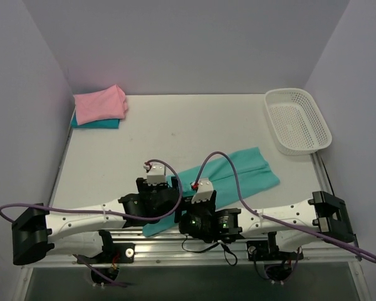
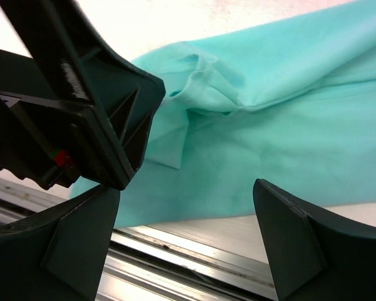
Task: Fold and stack the t-shirts
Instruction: Fold the tshirt
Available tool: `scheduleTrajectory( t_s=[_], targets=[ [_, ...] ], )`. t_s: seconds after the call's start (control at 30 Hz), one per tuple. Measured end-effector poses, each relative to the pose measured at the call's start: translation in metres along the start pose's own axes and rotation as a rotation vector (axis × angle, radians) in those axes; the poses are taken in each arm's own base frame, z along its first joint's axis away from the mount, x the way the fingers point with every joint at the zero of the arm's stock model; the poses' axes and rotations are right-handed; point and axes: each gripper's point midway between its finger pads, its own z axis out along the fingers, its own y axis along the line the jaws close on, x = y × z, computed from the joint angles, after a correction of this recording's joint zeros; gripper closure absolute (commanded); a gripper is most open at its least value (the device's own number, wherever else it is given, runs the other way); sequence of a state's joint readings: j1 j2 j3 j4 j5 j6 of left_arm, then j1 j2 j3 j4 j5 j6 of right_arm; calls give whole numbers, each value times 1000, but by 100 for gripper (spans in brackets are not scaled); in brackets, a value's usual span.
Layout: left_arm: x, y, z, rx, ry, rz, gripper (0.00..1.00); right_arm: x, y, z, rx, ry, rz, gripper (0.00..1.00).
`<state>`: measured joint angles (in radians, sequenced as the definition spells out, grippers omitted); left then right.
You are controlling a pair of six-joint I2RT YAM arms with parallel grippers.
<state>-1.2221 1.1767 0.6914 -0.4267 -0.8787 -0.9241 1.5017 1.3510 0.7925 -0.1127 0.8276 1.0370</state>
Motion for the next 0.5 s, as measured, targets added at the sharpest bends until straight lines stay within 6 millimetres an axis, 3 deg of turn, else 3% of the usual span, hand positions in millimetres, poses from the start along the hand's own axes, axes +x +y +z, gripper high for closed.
scheduleTrajectory(
  t_s=[0.13, 0.3, 0.5],
  targets=[
    [-24, 7, -12, 36, -69, -134, 2, -20, 2, -1, -58, -9, 63, 19],
    [-32, 18, -31, 116, -86, -205, 2, -55, -19, 23, 11, -99, 151, 20],
    [-31, 22, -35, 139, -79, -210, 2, -45, -17, 49, 45, -94, 101, 21]
  ],
)
